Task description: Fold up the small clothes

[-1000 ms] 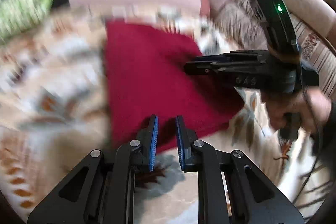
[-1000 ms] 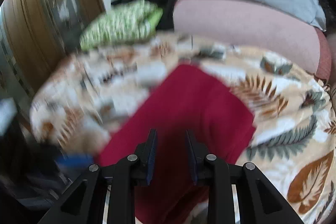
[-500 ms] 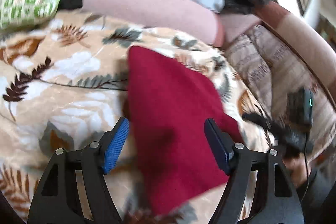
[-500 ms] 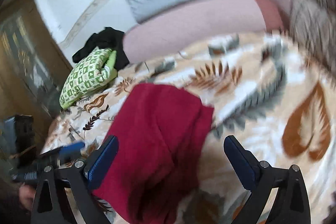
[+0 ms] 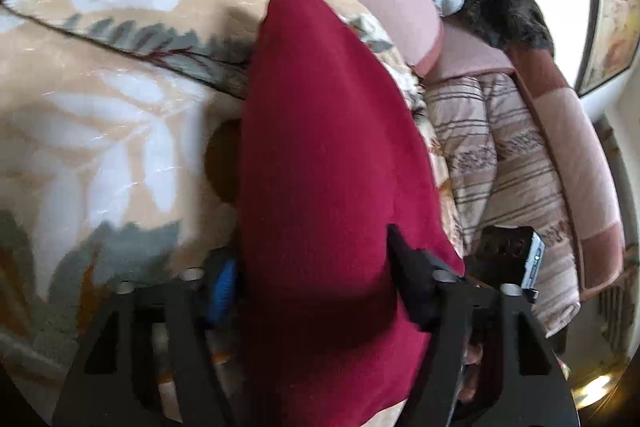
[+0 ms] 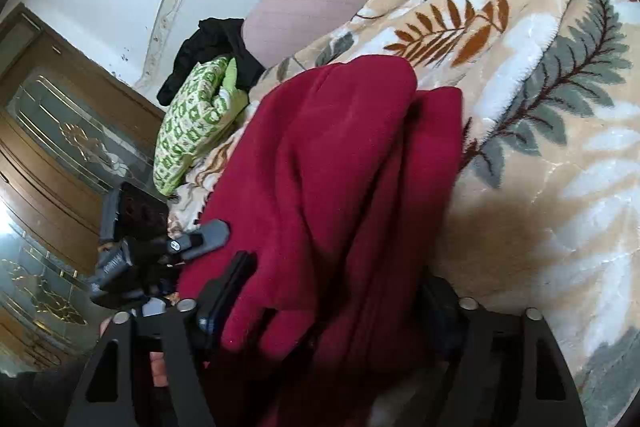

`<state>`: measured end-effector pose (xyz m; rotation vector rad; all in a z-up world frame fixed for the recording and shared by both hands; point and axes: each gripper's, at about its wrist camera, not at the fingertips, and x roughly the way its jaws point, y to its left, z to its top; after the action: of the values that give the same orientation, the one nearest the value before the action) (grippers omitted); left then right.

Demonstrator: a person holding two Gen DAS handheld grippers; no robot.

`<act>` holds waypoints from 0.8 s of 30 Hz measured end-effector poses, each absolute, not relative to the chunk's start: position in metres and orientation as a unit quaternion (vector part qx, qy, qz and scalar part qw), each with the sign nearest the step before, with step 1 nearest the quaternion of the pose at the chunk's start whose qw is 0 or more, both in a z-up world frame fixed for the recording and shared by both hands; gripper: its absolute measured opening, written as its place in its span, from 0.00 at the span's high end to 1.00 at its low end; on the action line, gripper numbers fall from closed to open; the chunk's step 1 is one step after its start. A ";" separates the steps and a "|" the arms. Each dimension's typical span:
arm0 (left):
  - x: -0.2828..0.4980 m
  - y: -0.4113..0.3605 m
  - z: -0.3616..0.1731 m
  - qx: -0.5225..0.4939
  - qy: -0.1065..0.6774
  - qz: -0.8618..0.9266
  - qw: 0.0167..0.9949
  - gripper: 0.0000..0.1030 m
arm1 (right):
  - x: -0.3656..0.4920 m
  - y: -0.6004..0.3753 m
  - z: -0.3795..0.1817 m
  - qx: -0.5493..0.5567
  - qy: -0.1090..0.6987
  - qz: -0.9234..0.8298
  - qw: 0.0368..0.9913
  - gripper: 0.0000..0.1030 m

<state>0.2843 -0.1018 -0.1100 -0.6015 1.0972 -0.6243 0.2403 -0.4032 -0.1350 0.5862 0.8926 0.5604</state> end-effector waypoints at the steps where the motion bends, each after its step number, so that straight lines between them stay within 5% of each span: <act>1: 0.282 -0.102 -0.106 -0.276 0.503 -0.286 0.768 0.48 | 0.239 -0.406 -0.135 0.290 0.418 0.257 0.821 0.46; 6: 0.260 -0.094 -0.072 -0.244 0.479 -0.280 0.795 0.57 | 0.218 -0.385 -0.100 0.277 0.394 0.261 0.837 0.61; 13: 0.228 -0.008 -0.048 -0.229 0.464 -0.250 0.818 0.56 | 0.197 -0.307 -0.062 0.264 0.375 0.322 0.828 0.62; 18: 0.240 0.003 -0.106 -0.221 0.527 -0.214 0.792 0.43 | 0.196 -0.272 -0.099 0.255 0.429 0.269 0.824 0.59; 24: 0.219 0.008 -0.094 -0.231 0.492 -0.213 0.812 0.41 | 0.173 -0.282 -0.097 0.256 0.438 0.215 0.835 0.51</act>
<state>0.2192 0.0079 -0.0944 -0.4931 1.0512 -0.4560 0.1726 -0.2820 -0.0974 0.5412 0.9270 0.4558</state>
